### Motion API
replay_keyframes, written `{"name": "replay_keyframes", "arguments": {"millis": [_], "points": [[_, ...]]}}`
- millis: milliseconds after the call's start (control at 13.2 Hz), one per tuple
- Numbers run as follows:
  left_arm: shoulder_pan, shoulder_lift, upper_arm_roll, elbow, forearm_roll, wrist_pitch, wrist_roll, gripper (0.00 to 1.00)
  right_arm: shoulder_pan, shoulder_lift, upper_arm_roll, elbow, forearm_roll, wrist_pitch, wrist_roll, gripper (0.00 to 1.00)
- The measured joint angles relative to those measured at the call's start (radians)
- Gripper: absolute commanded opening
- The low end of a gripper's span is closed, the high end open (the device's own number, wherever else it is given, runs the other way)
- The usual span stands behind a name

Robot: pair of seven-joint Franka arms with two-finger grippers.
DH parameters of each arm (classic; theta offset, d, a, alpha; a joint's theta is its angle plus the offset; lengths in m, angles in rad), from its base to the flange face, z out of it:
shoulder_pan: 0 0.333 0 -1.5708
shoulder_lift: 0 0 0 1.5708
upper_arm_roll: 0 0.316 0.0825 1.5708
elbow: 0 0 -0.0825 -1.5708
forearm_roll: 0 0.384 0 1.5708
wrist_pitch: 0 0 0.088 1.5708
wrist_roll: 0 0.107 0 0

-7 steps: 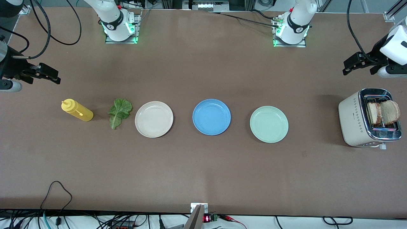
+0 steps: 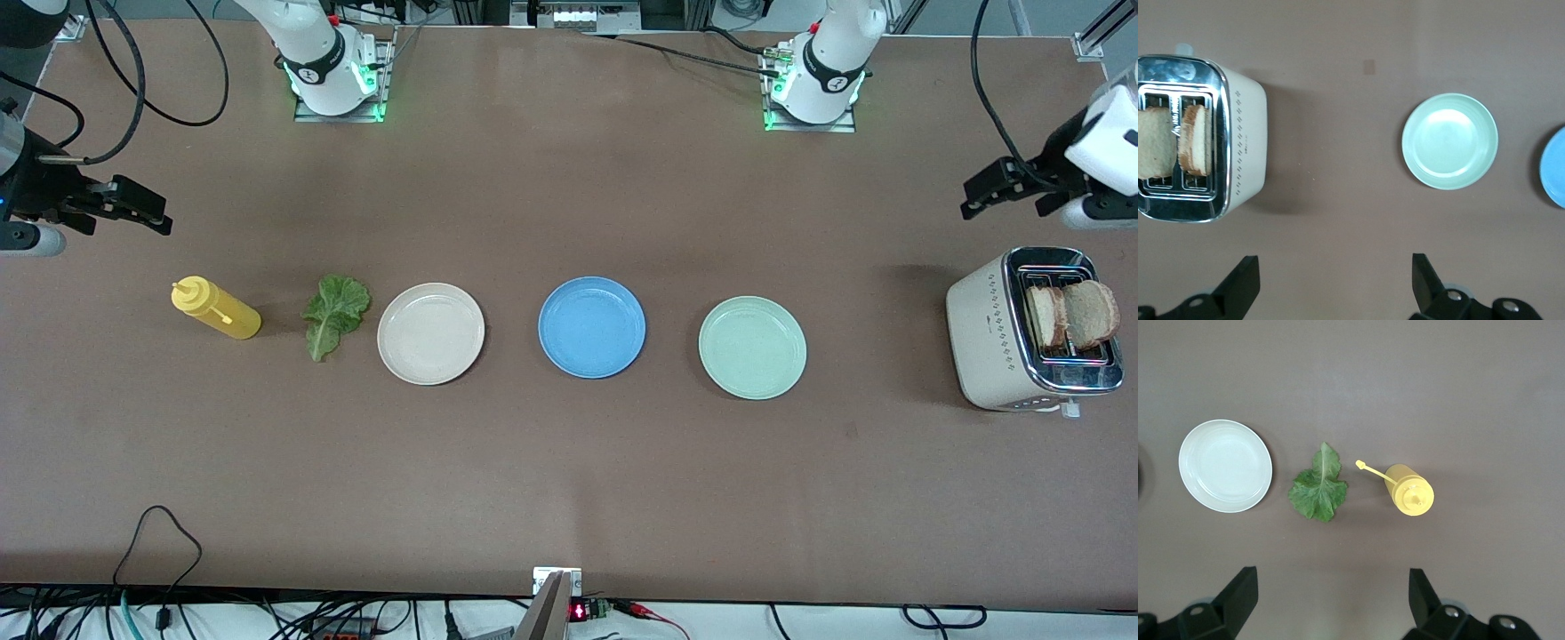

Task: Make sandwich in blue plate with both arms

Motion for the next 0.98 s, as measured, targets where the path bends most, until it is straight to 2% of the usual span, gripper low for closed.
{"name": "replay_keyframes", "arguments": {"millis": [151, 453, 755, 982], "points": [[0.083, 0.075, 0.006, 0.047, 0.0, 0.011, 0.031, 1.0, 0.0, 0.0, 0.0, -0.001, 0.0, 0.0, 0.0, 1.0], [0.232, 0.268, 0.01, 0.166, 0.0, 0.022, 0.226, 1.0, 0.0, 0.02, 0.0, -0.012, 0.0, 0.0, 0.0, 1.0], [0.286, 0.405, 0.011, 0.219, 0.0, 0.071, 0.321, 0.99, 0.0, 0.092, 0.0, -0.017, -0.001, 0.002, 0.0, 1.0], [0.287, 0.461, 0.01, 0.222, 0.001, 0.08, 0.33, 0.9, 0.015, 0.167, 0.004, -0.022, -0.001, 0.026, 0.0, 1.0]]}}
